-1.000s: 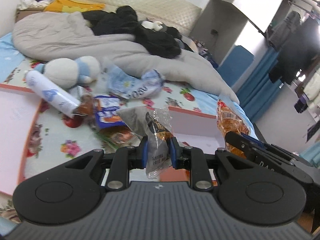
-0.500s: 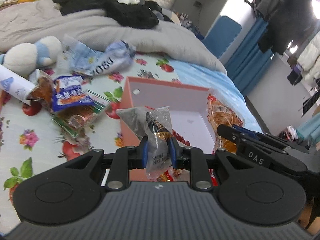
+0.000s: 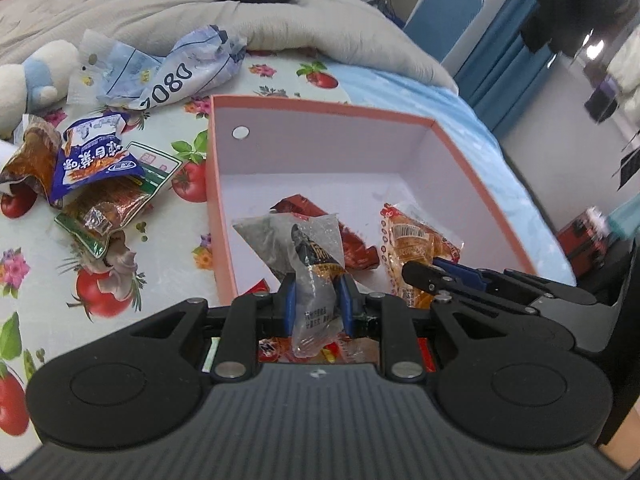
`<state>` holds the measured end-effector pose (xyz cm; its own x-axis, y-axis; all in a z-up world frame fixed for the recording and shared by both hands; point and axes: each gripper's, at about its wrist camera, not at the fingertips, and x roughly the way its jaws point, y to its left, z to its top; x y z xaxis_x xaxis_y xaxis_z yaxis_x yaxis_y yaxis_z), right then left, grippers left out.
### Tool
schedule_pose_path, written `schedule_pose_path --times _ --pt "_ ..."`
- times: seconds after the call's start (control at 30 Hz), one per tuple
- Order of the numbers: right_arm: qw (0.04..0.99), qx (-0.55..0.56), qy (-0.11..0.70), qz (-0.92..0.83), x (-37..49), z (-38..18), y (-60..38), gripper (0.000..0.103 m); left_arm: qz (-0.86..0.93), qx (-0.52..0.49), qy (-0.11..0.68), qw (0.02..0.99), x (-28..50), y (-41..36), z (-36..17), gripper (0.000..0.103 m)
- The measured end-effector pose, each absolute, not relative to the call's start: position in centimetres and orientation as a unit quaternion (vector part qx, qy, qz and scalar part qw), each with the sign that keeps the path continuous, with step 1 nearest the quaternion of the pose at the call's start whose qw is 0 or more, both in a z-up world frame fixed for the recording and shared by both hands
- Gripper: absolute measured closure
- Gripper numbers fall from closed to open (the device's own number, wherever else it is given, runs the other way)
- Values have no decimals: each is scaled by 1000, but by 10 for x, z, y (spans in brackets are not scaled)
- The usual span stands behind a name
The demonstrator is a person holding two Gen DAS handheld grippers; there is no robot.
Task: Organize snacks
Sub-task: 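Open both grippers to drop the two snacks into the deep pink box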
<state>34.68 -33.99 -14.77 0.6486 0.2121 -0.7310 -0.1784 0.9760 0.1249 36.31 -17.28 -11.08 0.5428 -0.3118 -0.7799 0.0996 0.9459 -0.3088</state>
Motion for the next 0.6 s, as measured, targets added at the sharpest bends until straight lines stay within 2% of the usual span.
schedule_pose_path --times 0.1,0.13,0.17,0.2,0.27,0.3,0.6 --pt "906 39 409 105 346 -153 -345 74 -121 -113 466 869 366 -174 -113 77" --pt "905 44 410 102 345 -154 -347 72 -121 -112 466 869 366 -174 -112 76" --pt "905 47 411 98 345 -154 -348 64 -119 -112 463 871 366 -173 -111 74" --pt "905 50 411 96 344 -154 -349 62 -120 -111 464 871 366 -172 -110 70" --pt "904 64 411 96 343 -151 -354 49 -121 -109 462 872 365 -170 -107 47" --pt "906 69 408 95 341 -148 -355 46 -115 -105 455 877 362 -169 -103 44" --pt "927 80 352 97 318 -98 -354 44 -125 -96 404 901 329 -156 -53 44"
